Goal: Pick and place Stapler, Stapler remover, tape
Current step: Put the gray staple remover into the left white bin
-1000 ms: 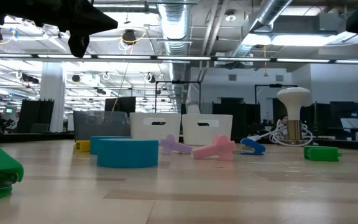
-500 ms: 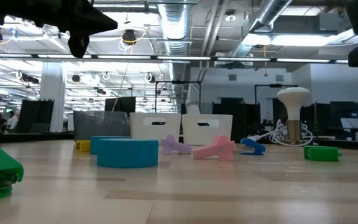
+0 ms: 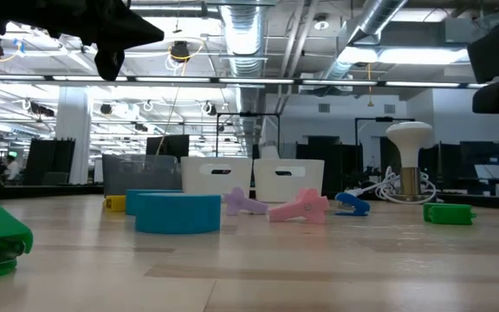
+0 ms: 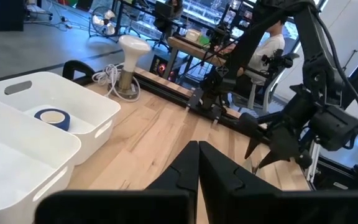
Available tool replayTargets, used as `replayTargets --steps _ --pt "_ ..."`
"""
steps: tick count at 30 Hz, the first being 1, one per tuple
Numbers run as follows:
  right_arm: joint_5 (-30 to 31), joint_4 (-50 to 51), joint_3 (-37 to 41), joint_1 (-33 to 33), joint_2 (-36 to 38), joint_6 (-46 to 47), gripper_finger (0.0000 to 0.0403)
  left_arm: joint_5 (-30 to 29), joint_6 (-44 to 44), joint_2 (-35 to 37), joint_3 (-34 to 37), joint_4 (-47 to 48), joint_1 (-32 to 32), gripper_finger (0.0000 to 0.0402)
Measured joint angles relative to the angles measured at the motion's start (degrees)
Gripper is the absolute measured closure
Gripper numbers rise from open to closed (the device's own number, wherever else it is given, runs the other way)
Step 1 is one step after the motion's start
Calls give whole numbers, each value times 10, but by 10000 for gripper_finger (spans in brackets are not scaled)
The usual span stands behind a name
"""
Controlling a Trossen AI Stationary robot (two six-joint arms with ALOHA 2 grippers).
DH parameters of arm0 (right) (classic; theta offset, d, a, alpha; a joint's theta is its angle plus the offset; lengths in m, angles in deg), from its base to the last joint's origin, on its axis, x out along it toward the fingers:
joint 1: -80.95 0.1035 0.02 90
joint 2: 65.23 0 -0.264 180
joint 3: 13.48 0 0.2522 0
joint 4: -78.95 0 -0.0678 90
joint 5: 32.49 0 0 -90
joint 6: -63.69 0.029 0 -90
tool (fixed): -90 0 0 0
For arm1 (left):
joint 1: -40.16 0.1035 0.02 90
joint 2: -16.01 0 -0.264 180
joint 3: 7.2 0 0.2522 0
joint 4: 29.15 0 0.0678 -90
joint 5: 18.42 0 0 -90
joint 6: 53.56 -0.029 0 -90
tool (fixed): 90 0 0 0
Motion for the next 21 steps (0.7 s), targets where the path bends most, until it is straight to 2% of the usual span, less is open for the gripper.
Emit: replayTargets --steps 10,21 --pt "3 -32 26 1 -2 15 278 0 0 0 0 3 0 399" --pt "-17 -39 38 -1 -2 22 290 0 0 0 0 5 0 399"
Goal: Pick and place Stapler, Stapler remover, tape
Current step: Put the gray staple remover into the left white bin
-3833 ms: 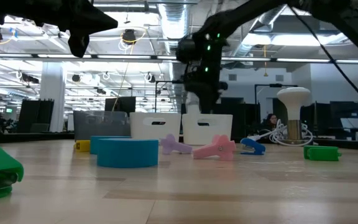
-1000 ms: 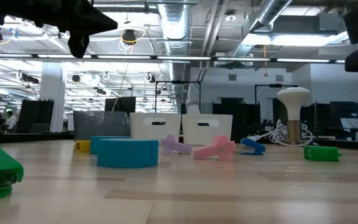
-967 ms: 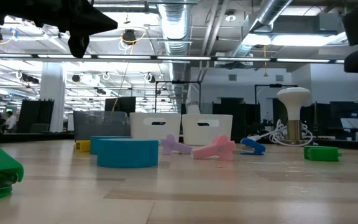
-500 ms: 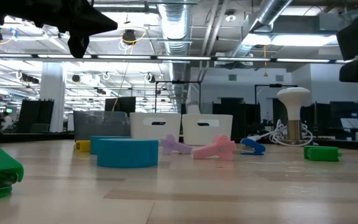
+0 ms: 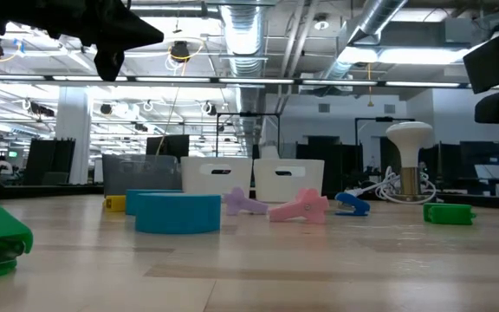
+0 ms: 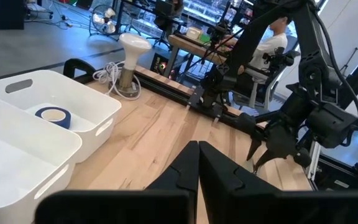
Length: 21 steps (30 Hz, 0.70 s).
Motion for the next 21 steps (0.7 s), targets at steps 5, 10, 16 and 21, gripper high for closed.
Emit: replayTargets --steps 5,10,16,21 --pt "-9 2 2 -4 0 -1 346 0 0 0 0 0 0 399" --pt "-8 2 4 -2 17 0 393 0 0 0 0 0 0 399" --pt "25 25 9 -13 60 5 401 0 0 0 0 1 0 399" --pt "52 37 7 -34 107 19 403 0 0 0 0 2 0 399"
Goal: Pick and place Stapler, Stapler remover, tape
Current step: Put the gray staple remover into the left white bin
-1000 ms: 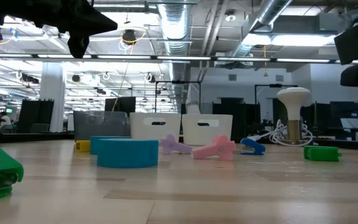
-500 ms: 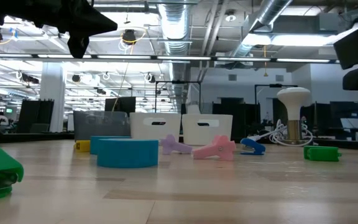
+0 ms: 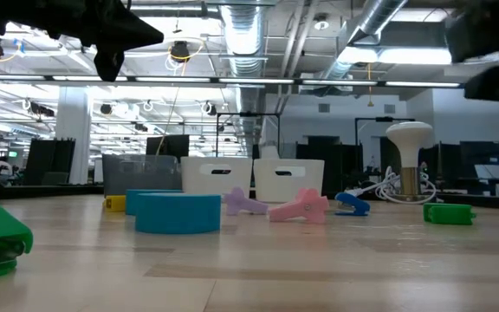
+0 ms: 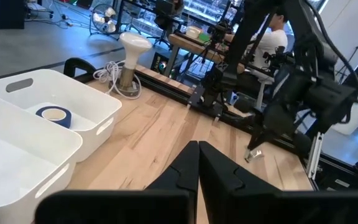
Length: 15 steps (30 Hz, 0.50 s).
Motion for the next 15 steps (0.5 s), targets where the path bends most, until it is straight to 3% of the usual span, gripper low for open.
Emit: replayTargets --steps 15 --pt "99 1 -19 -102 119 -61 403 0 0 0 0 0 0 399"
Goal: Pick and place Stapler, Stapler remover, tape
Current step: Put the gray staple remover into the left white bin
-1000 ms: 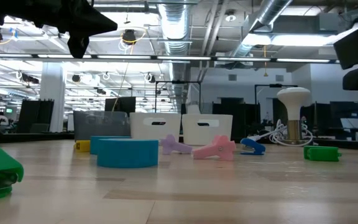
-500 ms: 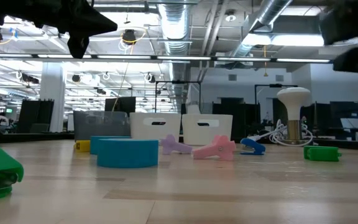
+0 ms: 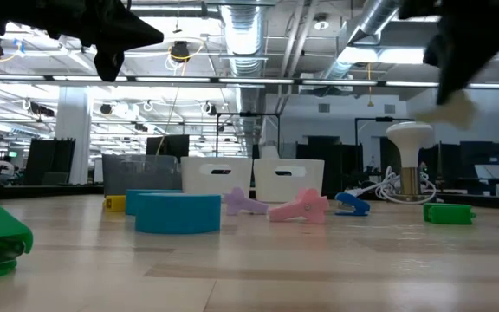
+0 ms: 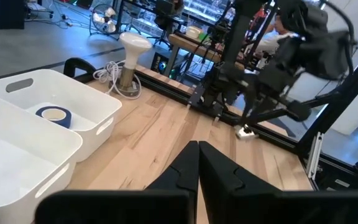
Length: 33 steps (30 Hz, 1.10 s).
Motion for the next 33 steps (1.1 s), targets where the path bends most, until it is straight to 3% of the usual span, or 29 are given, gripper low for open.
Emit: replayTargets --steps 17,33 --pt "30 -53 -156 -232 -15 -243 403 0 1 0 0 0 0 399" --pt "-66 -54 -433 -369 -260 -398 403 0 -2 28 0 0 -5 399"
